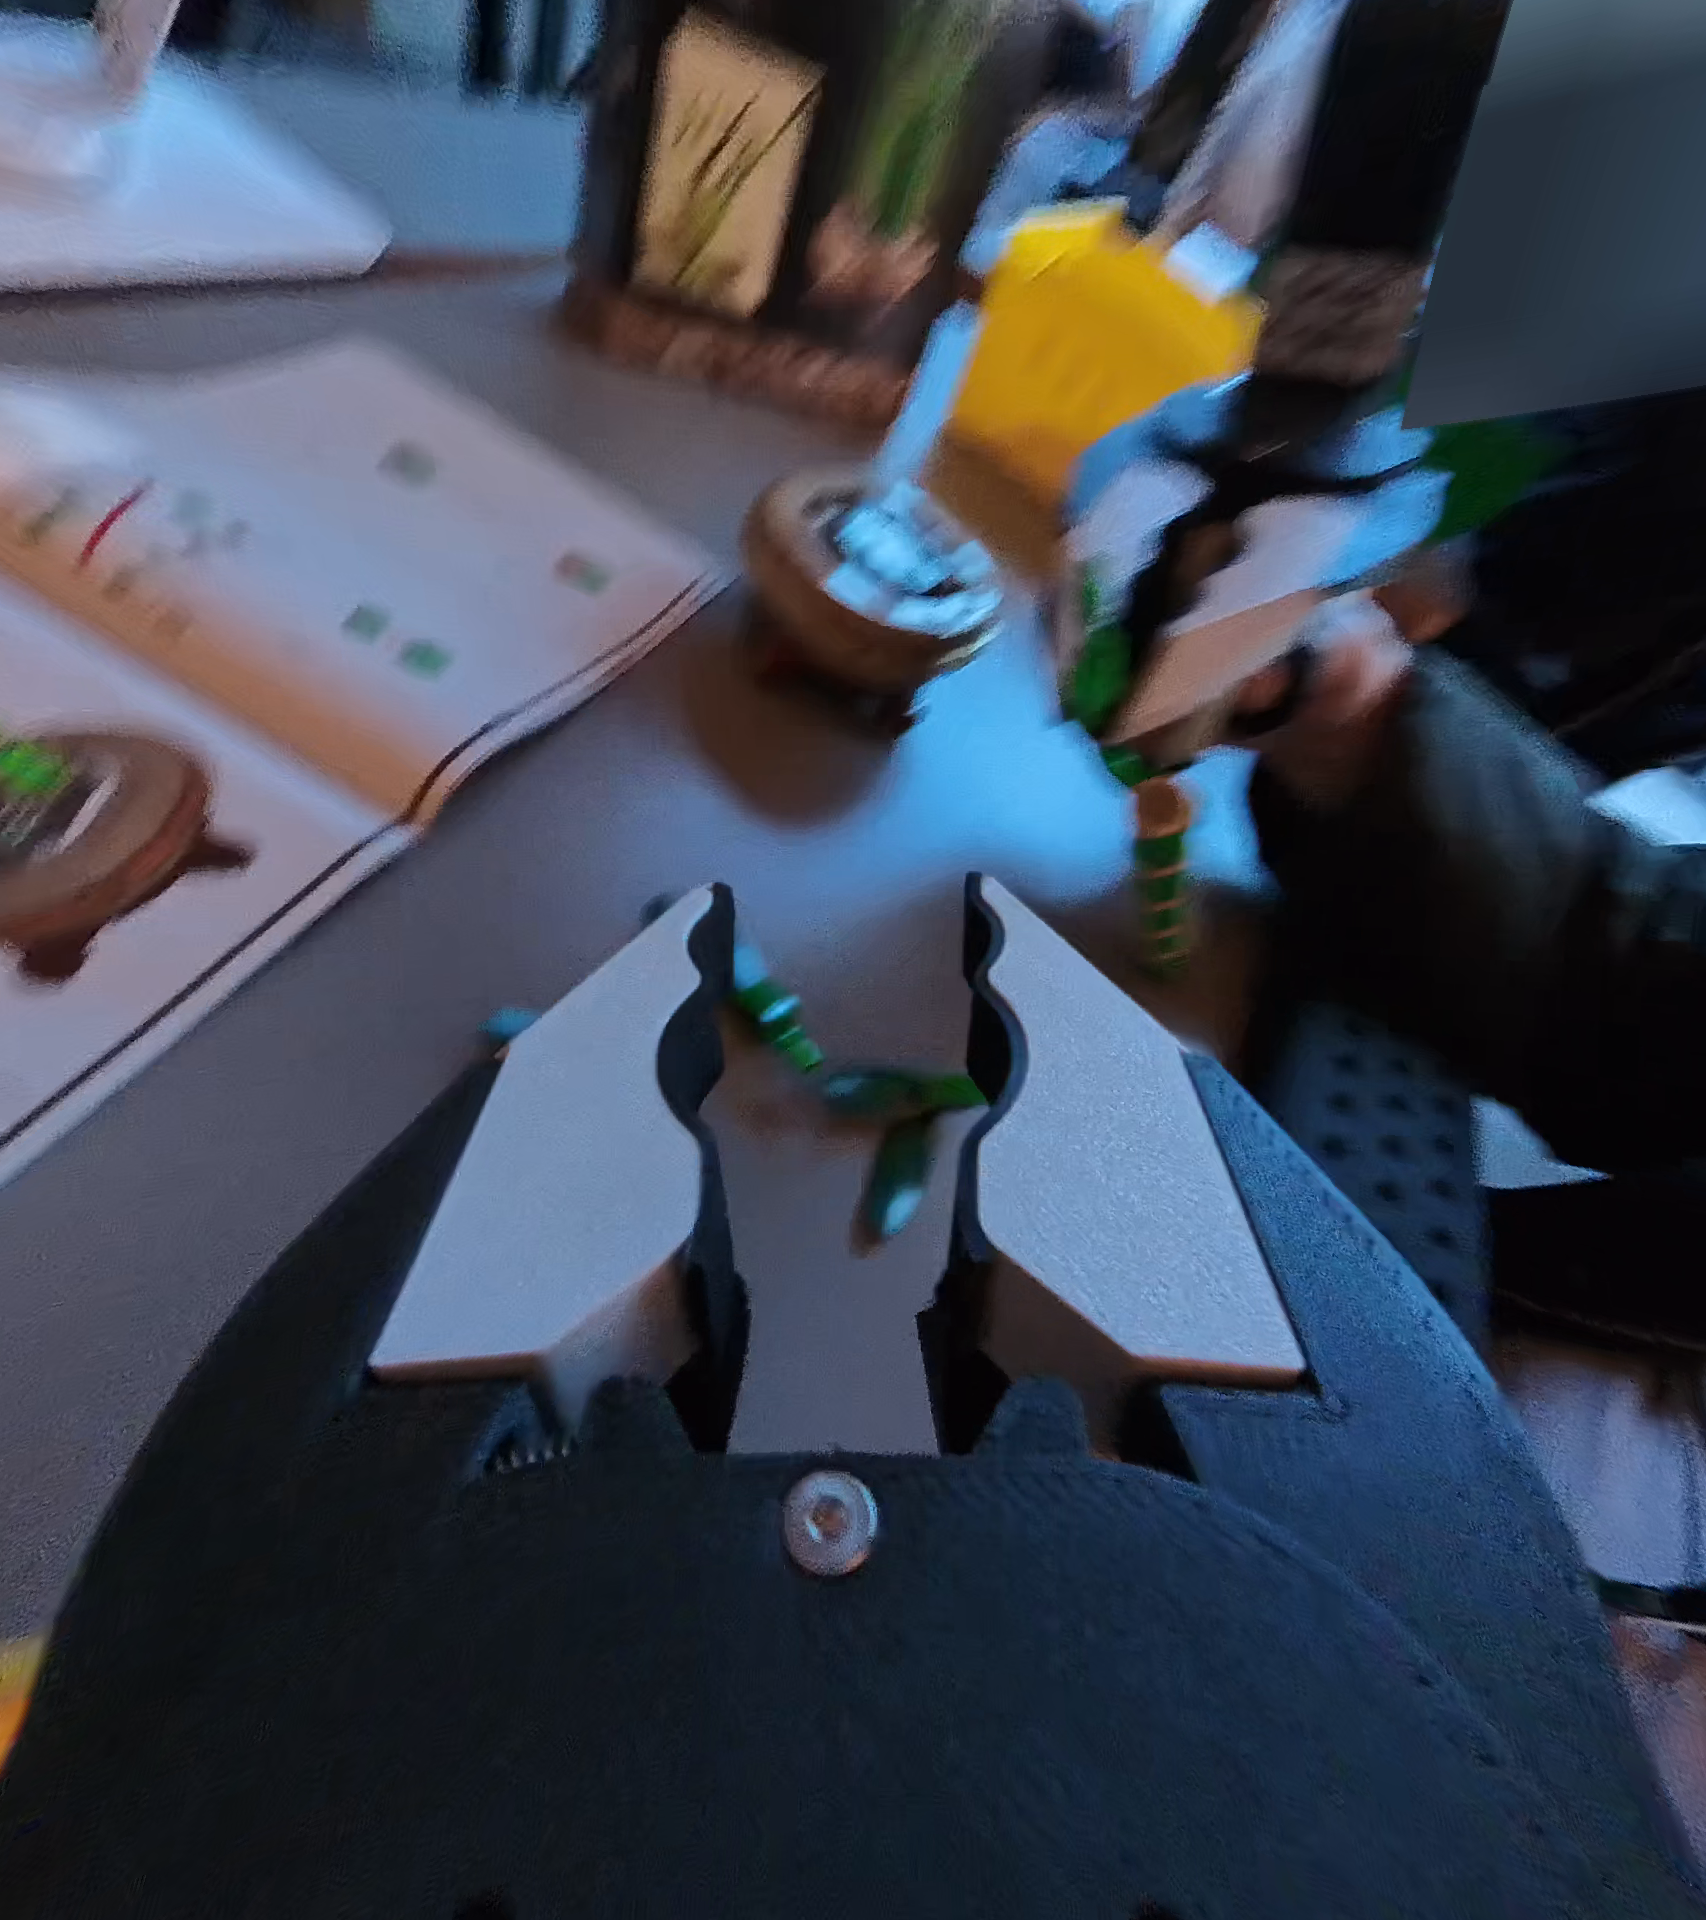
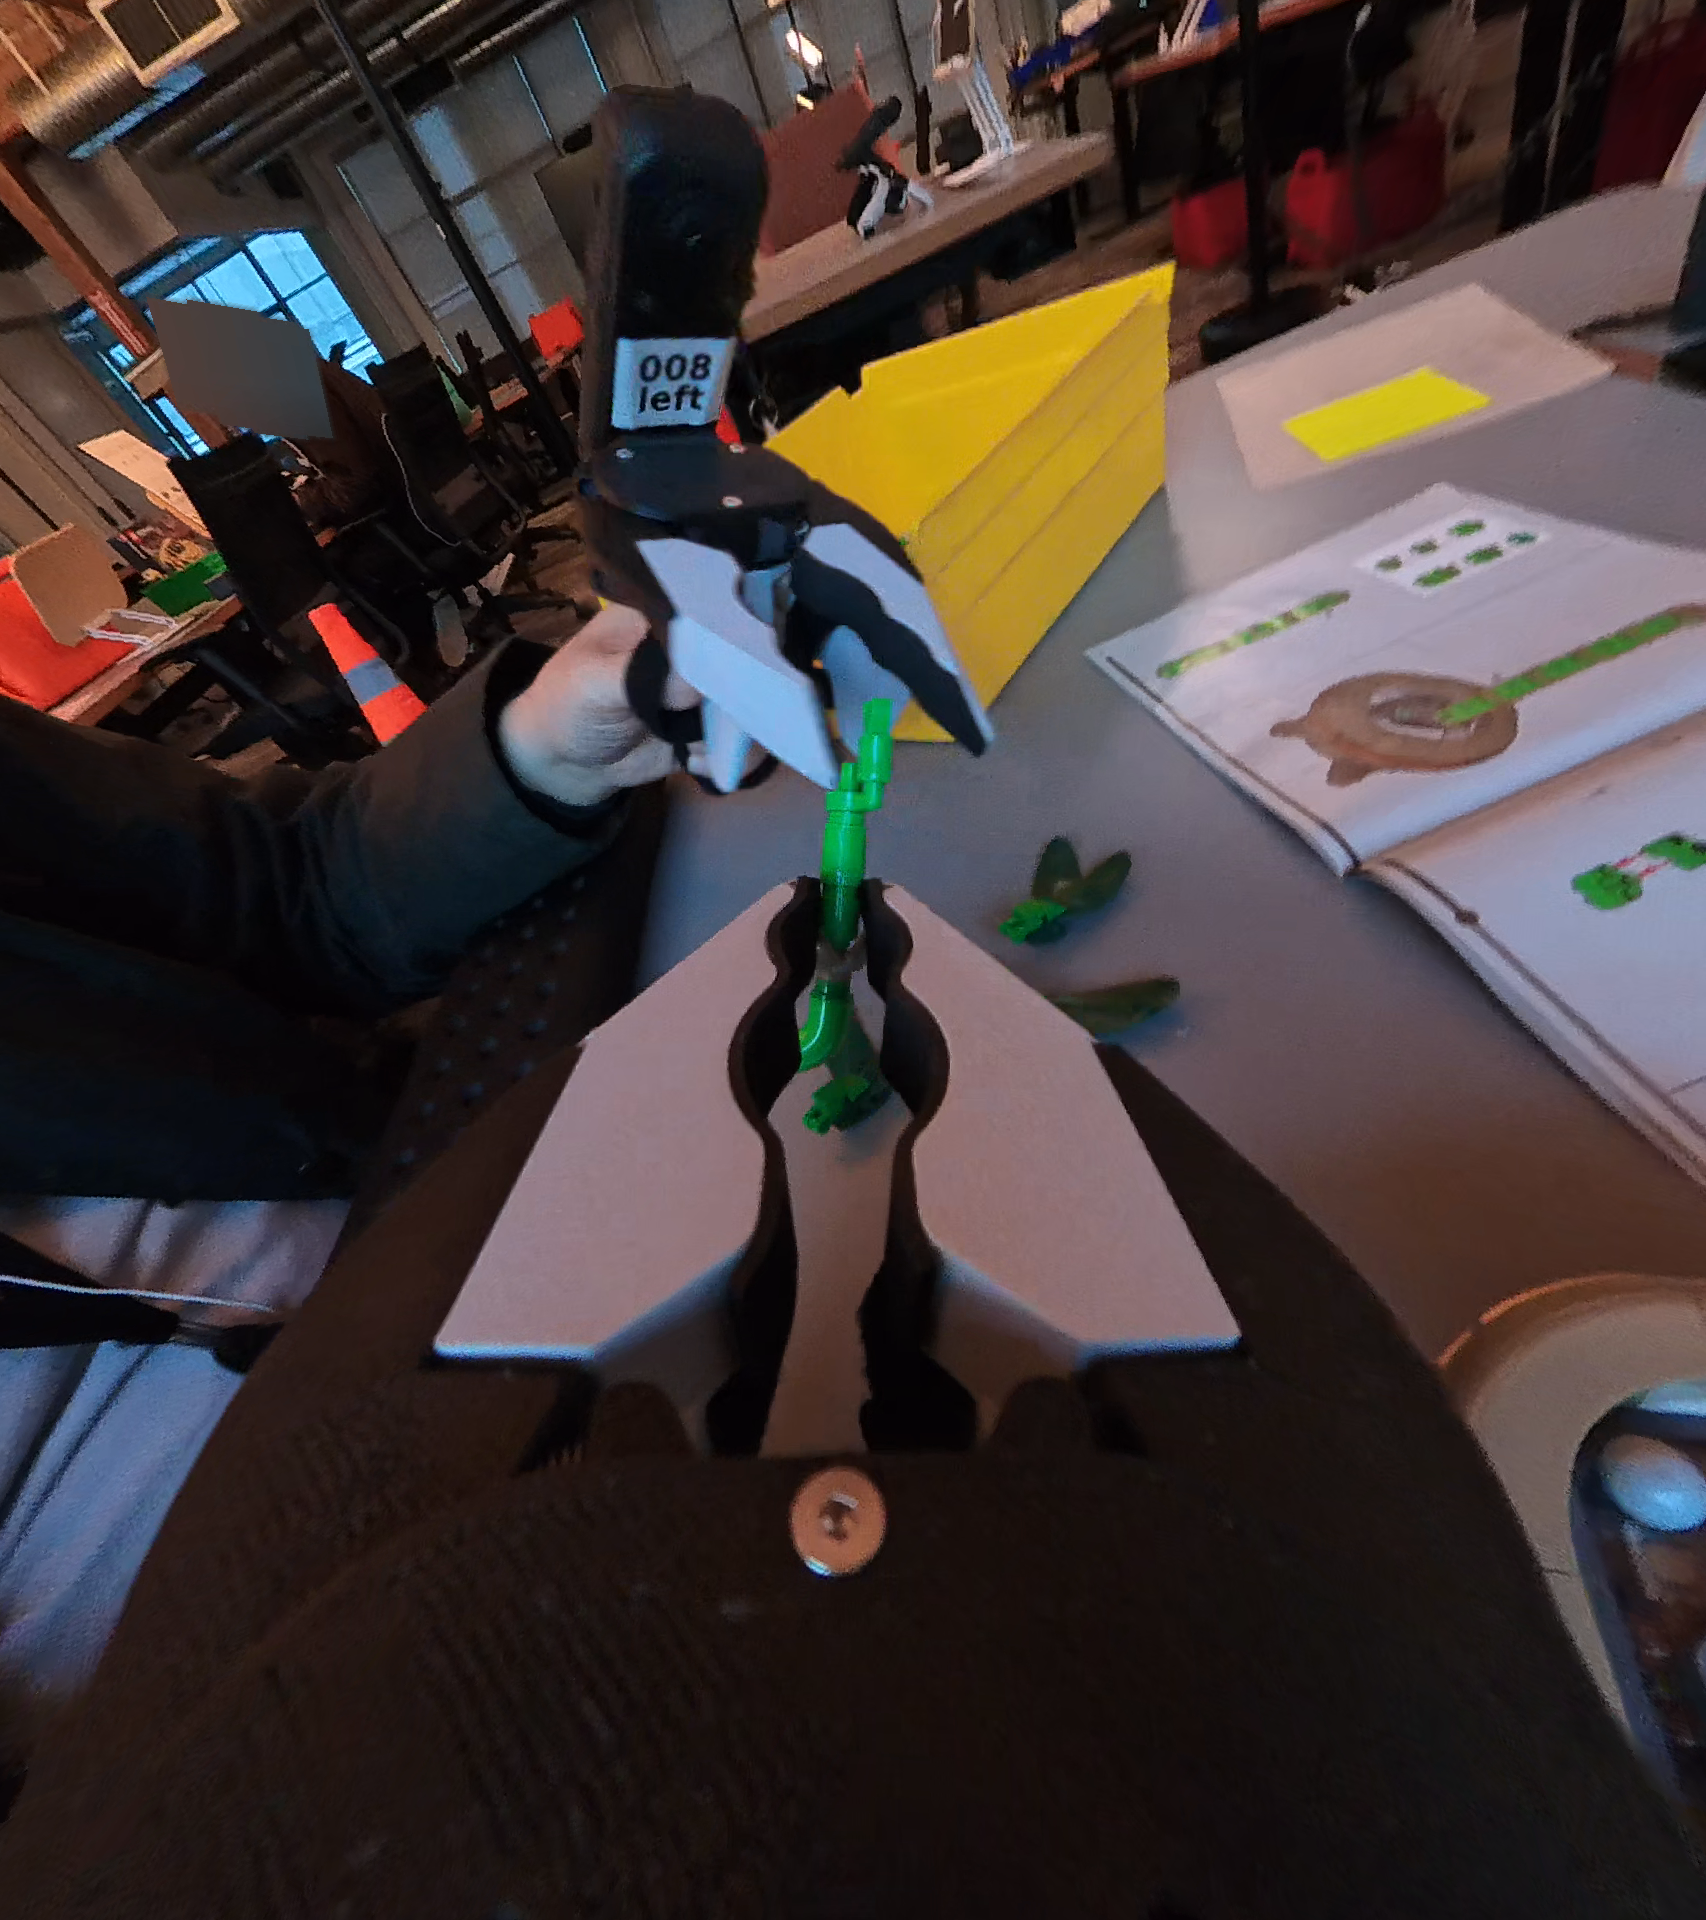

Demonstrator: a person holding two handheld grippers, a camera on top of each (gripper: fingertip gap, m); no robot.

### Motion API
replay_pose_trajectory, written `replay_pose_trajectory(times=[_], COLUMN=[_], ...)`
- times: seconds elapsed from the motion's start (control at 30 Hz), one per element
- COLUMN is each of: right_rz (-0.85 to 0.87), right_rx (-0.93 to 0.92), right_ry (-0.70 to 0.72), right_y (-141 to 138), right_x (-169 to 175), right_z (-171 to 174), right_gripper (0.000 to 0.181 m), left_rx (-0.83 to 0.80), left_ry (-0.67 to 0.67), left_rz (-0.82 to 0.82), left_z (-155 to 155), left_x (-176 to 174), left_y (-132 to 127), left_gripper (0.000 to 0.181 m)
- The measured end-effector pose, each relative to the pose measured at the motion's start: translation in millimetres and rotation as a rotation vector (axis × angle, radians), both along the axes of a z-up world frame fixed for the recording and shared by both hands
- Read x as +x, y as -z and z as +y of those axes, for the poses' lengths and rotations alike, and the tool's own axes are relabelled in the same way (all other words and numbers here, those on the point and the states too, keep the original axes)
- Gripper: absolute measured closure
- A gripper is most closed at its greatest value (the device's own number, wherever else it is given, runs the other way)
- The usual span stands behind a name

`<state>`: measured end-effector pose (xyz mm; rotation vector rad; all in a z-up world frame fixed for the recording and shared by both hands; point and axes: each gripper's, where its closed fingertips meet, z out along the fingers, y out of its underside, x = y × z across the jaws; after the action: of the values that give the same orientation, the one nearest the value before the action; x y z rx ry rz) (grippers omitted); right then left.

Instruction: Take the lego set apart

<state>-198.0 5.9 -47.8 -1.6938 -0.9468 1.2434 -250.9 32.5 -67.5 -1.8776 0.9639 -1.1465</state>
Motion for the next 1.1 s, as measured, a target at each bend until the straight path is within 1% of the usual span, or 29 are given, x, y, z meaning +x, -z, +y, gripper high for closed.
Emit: replay_pose_trajectory(times=[0.07, 0.1, 0.23, 0.3, 0.37, 0.4, 0.5, 0.6, 0.73, 0.8, 0.87, 0.97, 1.03, 1.1], right_rz=[0.019, 0.031, -0.005, -0.048, -0.082, -0.099, -0.127, -0.127, -0.11, -0.076, -0.025, 0.057, 0.087, 0.106], right_rx=[0.037, 0.049, 0.055, 0.072, 0.092, 0.098, 0.109, 0.102, 0.083, 0.024, -0.096, -0.245, -0.296, -0.303], right_ry=[-0.008, -0.016, -0.065, -0.091, -0.11, -0.117, -0.124, -0.129, -0.128, -0.134, -0.162, -0.187, -0.206, -0.216], right_y=[-6.7, -9.8, -5.1, 1.1, 5.3, 7.5, 12.1, 12.5, 10.3, 7.3, 4.8, 0.9, -0.3, -3.4], right_x=[-2.4, -4.3, -16.3, -24.3, -30.6, -32.7, -34.9, -35.0, -35.0, -35.1, -35.1, -33.6, -33.1, -33.0], right_z=[-2.9, -5.3, -15.0, -20.8, -25.5, -27.1, -29.1, -30.4, -30.9, -31.8, -34.5, -33.5, -33.9, -35.0], right_gripper=[0.173, 0.173, 0.173, 0.173, 0.173, 0.173, 0.173, 0.173, 0.173, 0.173, 0.173, 0.174, 0.174, 0.174], left_rx=[0.023, 0.019, -0.081, -0.16, -0.204, -0.209, -0.194, -0.193, -0.222, -0.234, -0.223, -0.218, -0.219, -0.222], left_ry=[0.095, 0.125, 0.198, 0.228, 0.273, 0.276, 0.283, 0.269, 0.255, 0.26, 0.251, 0.233, 0.241, 0.247], left_rz=[-0.177, -0.24, -0.345, -0.384, -0.395, -0.387, -0.351, -0.359, -0.37, -0.398, -0.43, -0.453, -0.463, -0.458], left_z=[-18.5, -24.4, -32.5, -34.6, -39.9, -40.3, -42.5, -39.9, -35.9, -35.7, -33.7, -30.0, -31.2, -32.5], left_x=[10.1, 12.2, 15.4, 17.1, 18.9, 20.3, 22.2, 19.5, 15.4, 13.7, 11.0, 6.9, 6.0, 7.0], left_y=[-30.2, -39.7, -50.1, -50.1, -49.1, -47.2, -43.0, -44.1, -43.2, -46.9, -51.9, -55.4, -56.8, -56.1], left_gripper=[0.138, 0.137, 0.129, 0.138, 0.155, 0.157, 0.157, 0.157, 0.162, 0.163, 0.171, 0.177, 0.181, 0.181])
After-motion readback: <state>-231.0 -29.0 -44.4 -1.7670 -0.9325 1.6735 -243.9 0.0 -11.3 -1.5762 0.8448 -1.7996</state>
